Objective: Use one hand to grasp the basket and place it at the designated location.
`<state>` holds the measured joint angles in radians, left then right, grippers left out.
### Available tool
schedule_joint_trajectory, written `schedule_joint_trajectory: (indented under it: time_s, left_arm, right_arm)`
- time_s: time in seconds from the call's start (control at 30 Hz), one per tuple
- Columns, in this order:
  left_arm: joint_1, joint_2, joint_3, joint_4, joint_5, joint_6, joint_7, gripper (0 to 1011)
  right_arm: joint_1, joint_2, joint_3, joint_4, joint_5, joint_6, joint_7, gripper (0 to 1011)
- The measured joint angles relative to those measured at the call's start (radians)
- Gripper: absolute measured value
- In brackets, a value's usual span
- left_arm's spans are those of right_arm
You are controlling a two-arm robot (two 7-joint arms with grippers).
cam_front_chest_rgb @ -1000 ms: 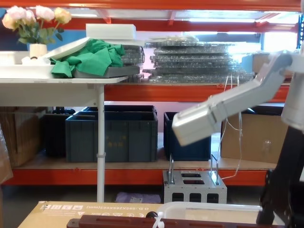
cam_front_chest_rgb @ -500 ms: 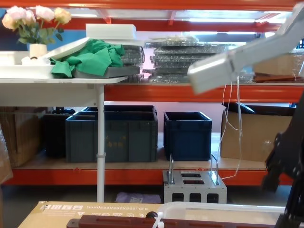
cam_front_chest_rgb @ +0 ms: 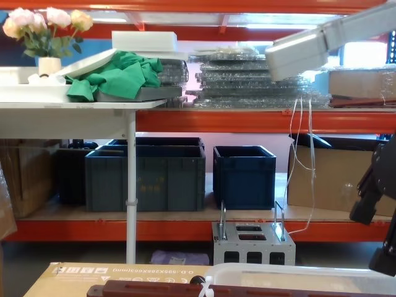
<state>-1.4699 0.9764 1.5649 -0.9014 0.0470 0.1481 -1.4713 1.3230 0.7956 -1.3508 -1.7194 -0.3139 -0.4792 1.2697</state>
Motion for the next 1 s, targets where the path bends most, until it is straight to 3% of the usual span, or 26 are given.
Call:
schedule_joint_trajectory:
  time_s: [0.43,1.0]
  left_arm:
    - [0.0,0.0,0.0,0.0,0.0,0.0,0.0,0]
    - [0.0,0.0,0.0,0.0,0.0,0.0,0.0,0]
  right_arm:
    - [-0.001,0.033,0.052,0.003,0.031,-0.016,0.005,1001]
    - [-0.017,0.005,0.046,0.019,0.013,-0.022,0.015,1001]
